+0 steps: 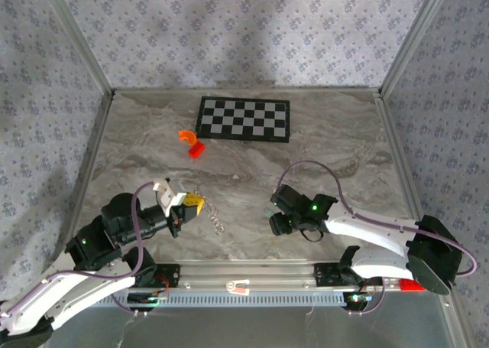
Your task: Put the keys on the keyring
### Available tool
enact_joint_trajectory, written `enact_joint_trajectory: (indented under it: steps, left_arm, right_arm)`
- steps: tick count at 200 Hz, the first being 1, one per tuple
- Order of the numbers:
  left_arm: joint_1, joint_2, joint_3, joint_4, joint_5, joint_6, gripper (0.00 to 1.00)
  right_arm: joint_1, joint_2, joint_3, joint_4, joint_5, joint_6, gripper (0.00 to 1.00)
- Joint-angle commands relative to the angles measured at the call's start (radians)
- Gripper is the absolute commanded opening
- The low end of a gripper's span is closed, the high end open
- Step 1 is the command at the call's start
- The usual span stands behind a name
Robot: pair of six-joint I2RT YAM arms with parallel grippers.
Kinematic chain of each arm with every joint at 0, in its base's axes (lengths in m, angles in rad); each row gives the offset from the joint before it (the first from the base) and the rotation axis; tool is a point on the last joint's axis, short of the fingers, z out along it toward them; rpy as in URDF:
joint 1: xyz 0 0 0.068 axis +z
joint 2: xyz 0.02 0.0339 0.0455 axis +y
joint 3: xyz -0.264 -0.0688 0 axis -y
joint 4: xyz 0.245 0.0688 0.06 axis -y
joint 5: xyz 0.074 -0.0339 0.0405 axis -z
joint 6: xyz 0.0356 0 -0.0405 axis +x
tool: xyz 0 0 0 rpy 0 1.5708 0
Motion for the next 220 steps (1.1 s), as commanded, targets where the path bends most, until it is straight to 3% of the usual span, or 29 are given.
enact_joint_trajectory:
  steps: [1, 44, 98, 220]
  left_arm:
    - [-0.003, -0.023, -0.003, 0.048, 0.011, -0.018, 0.0]
    - [-0.004, -0.024, 0.003, 0.056, 0.021, -0.01, 0.0]
    - [-0.003, -0.017, -0.006, 0.062, 0.024, -0.02, 0.0]
    - [-0.003, -0.021, -0.012, 0.072, 0.035, -0.026, 0.0]
  right_arm:
    - [0.012, -0.008, -0.009, -0.012, 0.023, 0.039, 0.52]
    - [0.039, -0.002, -0.006, -0.029, 0.031, 0.053, 0.58]
    - [0.036, 0.004, -0.024, -0.04, 0.028, 0.056, 0.58]
    - [0.031, 0.065, 0.003, 0.001, 0.011, 0.018, 0.47]
